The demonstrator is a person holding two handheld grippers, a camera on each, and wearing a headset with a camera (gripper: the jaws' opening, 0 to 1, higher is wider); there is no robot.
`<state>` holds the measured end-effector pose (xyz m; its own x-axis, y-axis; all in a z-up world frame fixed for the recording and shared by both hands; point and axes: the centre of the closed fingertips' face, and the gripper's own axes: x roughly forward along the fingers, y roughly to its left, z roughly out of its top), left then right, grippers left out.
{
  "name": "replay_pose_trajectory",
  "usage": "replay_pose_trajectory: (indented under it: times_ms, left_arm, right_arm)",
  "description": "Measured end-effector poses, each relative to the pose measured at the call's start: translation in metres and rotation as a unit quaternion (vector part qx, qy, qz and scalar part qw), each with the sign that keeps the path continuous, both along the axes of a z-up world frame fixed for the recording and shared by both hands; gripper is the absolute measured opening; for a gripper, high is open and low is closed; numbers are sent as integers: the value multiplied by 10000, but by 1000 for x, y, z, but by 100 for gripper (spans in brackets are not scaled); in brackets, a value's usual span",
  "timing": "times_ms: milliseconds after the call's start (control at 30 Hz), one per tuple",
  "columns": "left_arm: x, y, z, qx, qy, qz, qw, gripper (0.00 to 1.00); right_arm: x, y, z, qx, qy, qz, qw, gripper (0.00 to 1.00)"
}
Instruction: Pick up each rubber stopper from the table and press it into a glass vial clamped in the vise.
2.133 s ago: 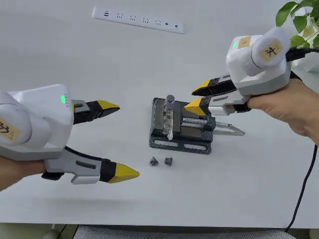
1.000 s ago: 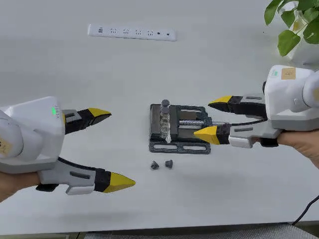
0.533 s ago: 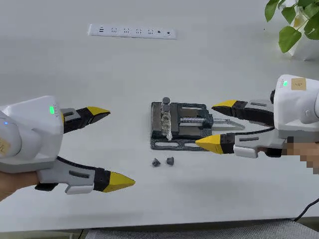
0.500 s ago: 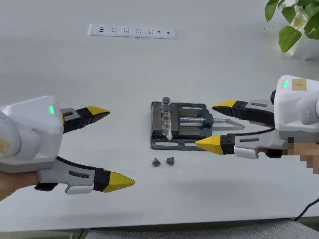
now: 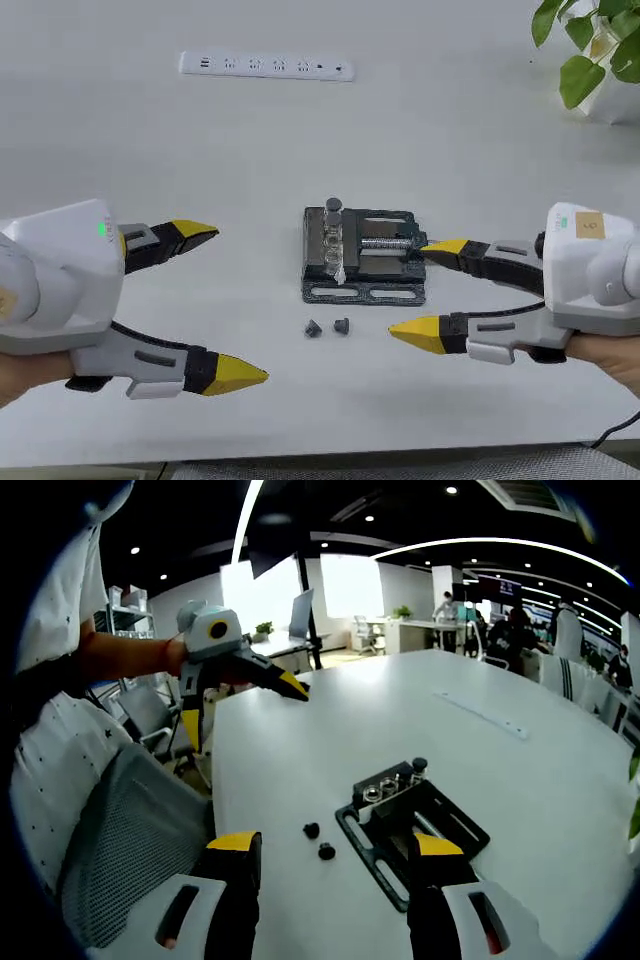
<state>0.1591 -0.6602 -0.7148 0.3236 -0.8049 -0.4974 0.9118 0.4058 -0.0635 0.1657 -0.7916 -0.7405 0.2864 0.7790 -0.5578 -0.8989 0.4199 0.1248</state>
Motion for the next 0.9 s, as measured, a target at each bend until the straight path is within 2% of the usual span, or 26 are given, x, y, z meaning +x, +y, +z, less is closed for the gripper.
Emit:
replay_pose_trajectory:
  times_ms: [300, 567, 900]
  left_arm:
    - [-2, 3, -3, 34, 51, 12, 10000, 91]
    - [-2, 3, -4, 39, 72, 17, 10000, 91]
    - [-1, 1, -5, 47, 97, 11, 9999, 90]
  right_arm:
    - [-6, 4, -29, -107, 114, 101, 9998, 49]
    - [-7, 11, -47, -188, 147, 201, 9995, 38]
    - [-3, 22, -72, -299, 60, 335, 9990, 22]
